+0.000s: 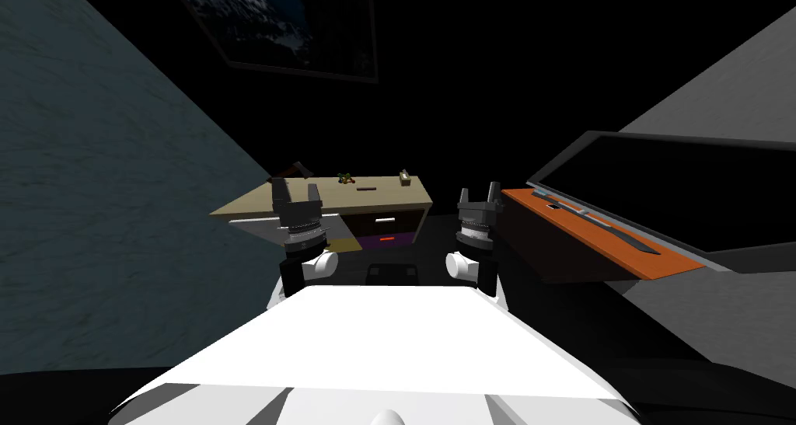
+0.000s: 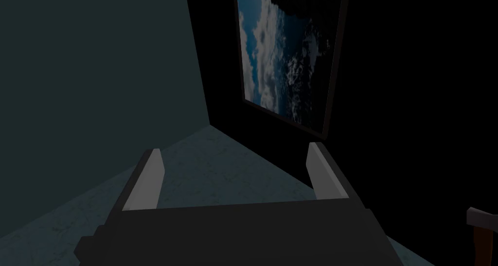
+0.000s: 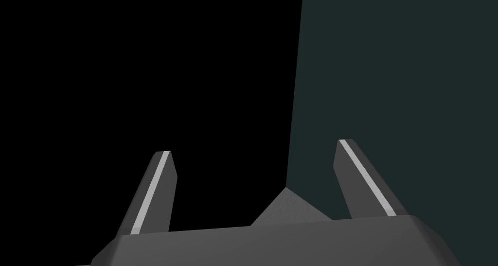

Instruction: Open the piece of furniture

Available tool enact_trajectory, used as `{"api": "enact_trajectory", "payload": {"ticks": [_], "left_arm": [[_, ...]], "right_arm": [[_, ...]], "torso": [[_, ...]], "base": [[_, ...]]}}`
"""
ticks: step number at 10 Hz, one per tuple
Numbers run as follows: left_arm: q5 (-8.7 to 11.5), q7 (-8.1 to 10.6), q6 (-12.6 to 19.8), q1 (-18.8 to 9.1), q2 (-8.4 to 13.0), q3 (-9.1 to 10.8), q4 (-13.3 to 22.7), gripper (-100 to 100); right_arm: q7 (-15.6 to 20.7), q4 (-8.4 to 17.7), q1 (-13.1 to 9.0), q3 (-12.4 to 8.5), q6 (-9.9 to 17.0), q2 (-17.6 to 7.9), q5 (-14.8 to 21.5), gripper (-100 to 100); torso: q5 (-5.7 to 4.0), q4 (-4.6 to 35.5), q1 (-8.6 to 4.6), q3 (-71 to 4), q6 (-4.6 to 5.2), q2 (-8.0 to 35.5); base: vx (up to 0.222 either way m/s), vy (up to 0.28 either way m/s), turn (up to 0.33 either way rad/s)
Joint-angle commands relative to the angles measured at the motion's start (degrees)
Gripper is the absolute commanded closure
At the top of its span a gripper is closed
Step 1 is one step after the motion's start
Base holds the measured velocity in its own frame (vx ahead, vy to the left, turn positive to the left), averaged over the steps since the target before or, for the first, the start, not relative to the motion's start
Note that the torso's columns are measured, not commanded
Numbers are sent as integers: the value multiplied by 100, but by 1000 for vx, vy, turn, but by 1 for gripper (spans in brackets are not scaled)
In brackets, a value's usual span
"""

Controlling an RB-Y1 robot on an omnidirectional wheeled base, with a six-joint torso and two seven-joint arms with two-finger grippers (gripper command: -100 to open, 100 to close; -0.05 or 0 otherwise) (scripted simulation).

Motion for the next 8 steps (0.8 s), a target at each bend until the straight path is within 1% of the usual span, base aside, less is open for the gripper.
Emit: {"api": "enact_trajectory", "payload": {"ticks": [1, 3, 8], "left_arm": [[0, 0, 0, 0, 0, 0, 0, 0], [0, 0, 0, 0, 0, 0, -1, 0], [0, 0, 0, 0, 0, 0, -2, 0]], "right_arm": [[0, 0, 0, 0, 0, 0, 0, 0], [0, -1, 0, 0, 0, 0, 0, 0], [0, -2, 0, 0, -1, 0, 0, 0]], "torso": [[0, 235, 0, -467, 0, 232], [0, 1006, 0, -2014, 0, 1003], [0, 3114, 0, -6227, 0, 3116]], "base": [[0, 0, 0], [0, 0, 0], [0, 0, 0]]}}
